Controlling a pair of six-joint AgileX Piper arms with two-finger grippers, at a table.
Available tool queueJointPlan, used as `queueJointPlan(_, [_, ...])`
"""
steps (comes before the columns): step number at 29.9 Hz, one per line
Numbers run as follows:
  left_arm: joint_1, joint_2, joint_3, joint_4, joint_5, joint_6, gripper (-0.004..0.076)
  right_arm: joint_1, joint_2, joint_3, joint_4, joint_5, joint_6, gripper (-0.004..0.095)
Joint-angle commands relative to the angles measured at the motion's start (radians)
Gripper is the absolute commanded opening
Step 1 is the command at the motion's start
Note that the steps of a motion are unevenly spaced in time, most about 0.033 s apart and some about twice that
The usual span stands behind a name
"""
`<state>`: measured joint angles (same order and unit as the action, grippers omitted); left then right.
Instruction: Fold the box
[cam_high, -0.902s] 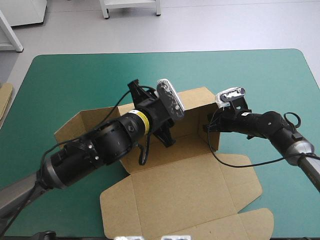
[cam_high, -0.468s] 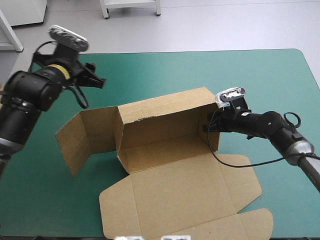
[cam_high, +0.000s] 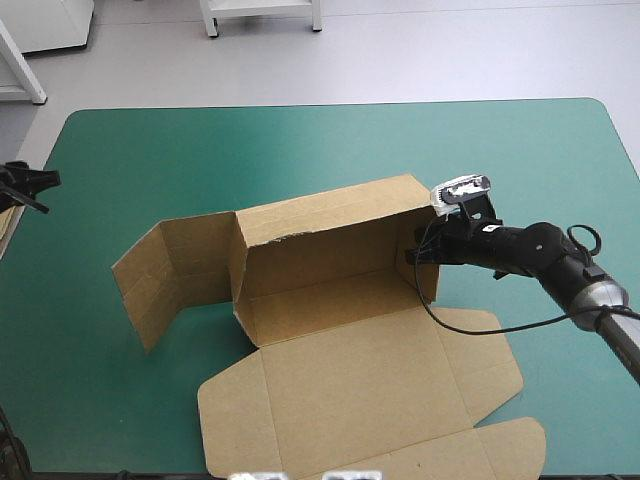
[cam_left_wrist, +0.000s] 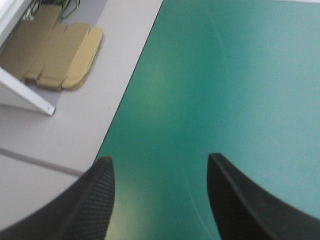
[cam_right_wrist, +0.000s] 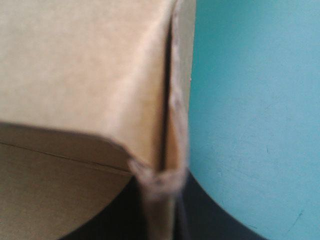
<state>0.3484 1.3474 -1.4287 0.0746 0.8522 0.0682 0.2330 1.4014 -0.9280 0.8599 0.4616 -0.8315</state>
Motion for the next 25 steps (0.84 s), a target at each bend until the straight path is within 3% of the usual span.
queueJointPlan(1, [0.043, -0.031, 0.060, -0.067, -0.070, 0.002, 0.0403, 0.006, -0.022, -0.025, 0.031, 0.047, 0.035, -0.0017])
queueJointPlan(12, [0.041, -0.031, 0.178, -0.155, -0.163, 0.007, 0.0403, -0.016, -0.022, -0.132, -0.223, 0.070, 0.332, -0.0017])
queueJointPlan(22, [0.041, -0.021, 0.178, -0.227, -0.175, 0.076, 0.0403, -0.025, -0.022, -0.396, -0.597, 0.335, 0.621, -0.0017])
queueJointPlan(25, [0.041, -0.021, 0.178, -0.240, -0.173, 0.084, 0.0403, -0.025, 0.014, -0.503, -0.681, 0.474, 0.684, -0.0017])
